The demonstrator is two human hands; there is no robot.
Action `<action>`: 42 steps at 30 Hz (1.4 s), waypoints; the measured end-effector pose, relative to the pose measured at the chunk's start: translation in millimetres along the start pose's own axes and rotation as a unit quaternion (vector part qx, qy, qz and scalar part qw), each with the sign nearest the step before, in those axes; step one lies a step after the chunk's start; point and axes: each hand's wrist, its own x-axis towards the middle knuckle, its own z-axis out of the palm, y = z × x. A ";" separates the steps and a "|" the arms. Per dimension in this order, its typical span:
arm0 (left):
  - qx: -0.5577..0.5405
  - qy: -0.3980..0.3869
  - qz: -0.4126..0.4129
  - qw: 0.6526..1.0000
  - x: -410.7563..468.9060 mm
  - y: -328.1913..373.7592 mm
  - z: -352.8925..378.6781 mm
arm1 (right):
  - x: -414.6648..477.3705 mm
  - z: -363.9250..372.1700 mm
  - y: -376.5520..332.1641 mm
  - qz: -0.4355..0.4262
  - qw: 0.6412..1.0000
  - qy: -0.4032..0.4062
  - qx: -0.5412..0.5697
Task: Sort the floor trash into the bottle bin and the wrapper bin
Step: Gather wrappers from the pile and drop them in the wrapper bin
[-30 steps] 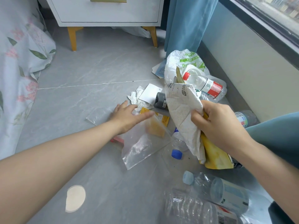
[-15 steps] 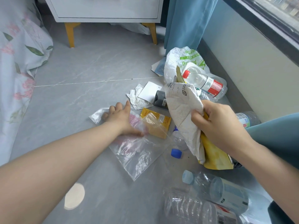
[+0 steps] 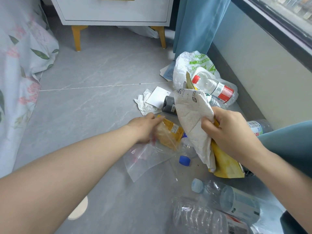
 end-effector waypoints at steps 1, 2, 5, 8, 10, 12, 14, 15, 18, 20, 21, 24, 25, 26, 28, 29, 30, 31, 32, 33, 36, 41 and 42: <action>0.003 -0.005 0.009 1.000 0.4 1.5 0.5 | 0.1 -0.2 0.4 0.000 1.000 0.001 0.001; 0.003 -0.007 0.012 1.000 0.2 2.9 0.7 | 0.0 -0.5 0.6 0.000 1.000 0.001 0.002; -0.009 0.007 -0.009 1.000 -1.0 3.7 3.0 | -0.2 -0.2 1.7 -0.002 1.000 0.001 0.005; -0.028 0.024 -0.045 0.998 -4.2 1.7 1.7 | 0.1 1.3 2.8 -0.001 1.000 0.001 0.003; 0.003 0.020 -0.032 0.999 -5.0 3.0 -0.7 | 0.4 1.8 3.7 0.000 1.000 -0.003 0.002; 0.054 0.013 0.004 0.998 -5.0 6.7 -2.2 | 0.4 1.5 4.2 -0.002 1.000 0.001 0.003; 0.084 0.013 0.036 0.996 -4.2 9.4 -3.5 | 0.5 0.8 4.4 -0.004 1.000 0.008 0.001; 0.091 0.012 0.050 0.995 -3.1 10.2 -3.6 | 0.5 0.7 4.3 -0.004 1.000 0.009 0.000; 0.098 0.000 0.069 0.993 1.1 12.3 -4.3 | 0.8 1.5 4.0 -0.001 1.000 0.007 0.001; 0.107 -0.013 0.065 0.992 5.0 13.4 -4.7 | 0.8 1.8 3.4 0.003 1.000 0.001 0.004; 0.113 -0.019 0.063 0.991 7.2 13.9 -4.6 | 0.8 1.8 3.0 0.004 1.000 0.000 0.006; 0.127 -0.029 0.053 0.990 11.2 14.9 -4.9 | 1.1 1.6 1.8 0.008 1.000 0.000 0.010; 0.135 -0.032 0.048 0.989 11.6 15.8 -5.6 | 1.2 1.7 1.8 0.009 1.000 -0.001 0.011; 0.144 -0.034 0.041 0.988 11.5 16.6 -5.8 | 1.1 1.9 1.9 0.009 1.000 -0.003 0.011; 0.149 -0.029 0.026 0.988 10.3 17.5 -5.3 | 0.9 2.6 2.7 0.009 1.000 -0.004 0.010; 0.138 -0.023 0.015 0.990 9.5 16.4 -3.5 | 0.7 2.9 3.5 0.008 1.000 -0.004 0.008; 0.120 -0.017 -0.001 0.993 7.2 14.0 -1.1 | 0.5 3.0 3.9 0.008 1.000 -0.004 0.006; 0.095 -0.013 -0.020 0.995 3.8 10.4 2.0 | 0.1 2.9 3.9 0.009 1.000 -0.003 0.006; 0.066 -0.008 -0.035 0.997 -1.2 6.1 5.8 | -0.5 2.2 3.6 0.009 1.000 -0.003 0.007; 0.038 -0.002 -0.049 0.998 -6.3 1.0 10.2 | -1.5 1.1 2.9 0.010 1.000 -0.002 0.008; -0.039 0.026 -0.095 0.994 -26.9 -11.5 17.8 | -6.2 -6.0 -2.4 0.003 1.000 0.007 0.007; -0.140 0.061 -0.164 0.975 -68.0 -12.3 -6.5 | -14.6 -26.9 -20.6 -0.010 1.000 0.025 -0.008; -0.160 0.070 -0.178 0.969 -76.8 -10.3 -15.3 | -16.5 -31.6 -25.6 -0.014 0.999 0.027 -0.010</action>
